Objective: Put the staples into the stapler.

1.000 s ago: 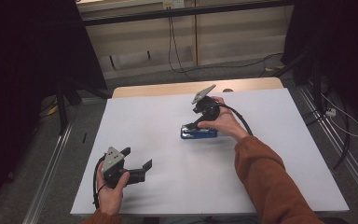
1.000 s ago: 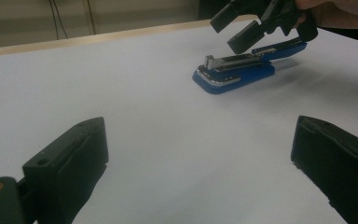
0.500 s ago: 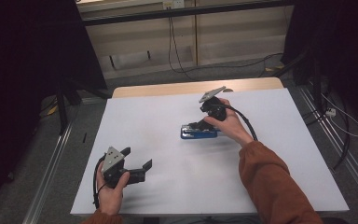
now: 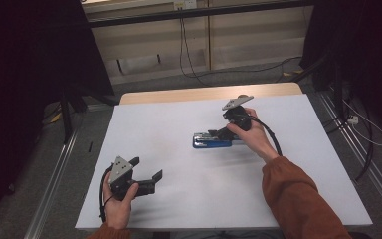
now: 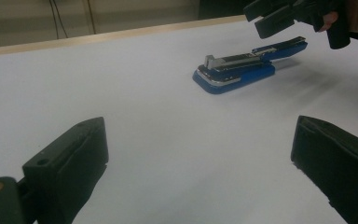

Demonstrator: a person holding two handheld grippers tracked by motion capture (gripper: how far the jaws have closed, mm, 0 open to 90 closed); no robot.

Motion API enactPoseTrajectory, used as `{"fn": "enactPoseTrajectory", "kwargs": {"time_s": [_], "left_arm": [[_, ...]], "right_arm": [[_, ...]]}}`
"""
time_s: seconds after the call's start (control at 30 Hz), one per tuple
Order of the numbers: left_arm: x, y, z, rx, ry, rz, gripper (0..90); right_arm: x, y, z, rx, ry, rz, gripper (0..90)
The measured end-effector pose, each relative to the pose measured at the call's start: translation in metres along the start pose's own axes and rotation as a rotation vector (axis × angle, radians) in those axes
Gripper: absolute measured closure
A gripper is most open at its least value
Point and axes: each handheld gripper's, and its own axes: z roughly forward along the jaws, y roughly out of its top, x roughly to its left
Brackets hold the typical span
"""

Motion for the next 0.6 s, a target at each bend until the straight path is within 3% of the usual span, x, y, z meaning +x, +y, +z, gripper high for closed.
{"fn": "enactPoseTrajectory", "kwargs": {"time_s": [0.13, 0.6], "left_arm": [[0.001, 0.000, 0.000, -0.003, 0.005, -0.002, 4.1], [0.003, -0.002, 0.000, 0.001, 0.007, -0.013, 4.1]], "right_arm": [[0.002, -0.005, -0.009, -0.025, -0.066, -0.002, 5.6], [0.003, -0.027, -0.038, -0.097, -0.148, 0.056, 5.6]]}}
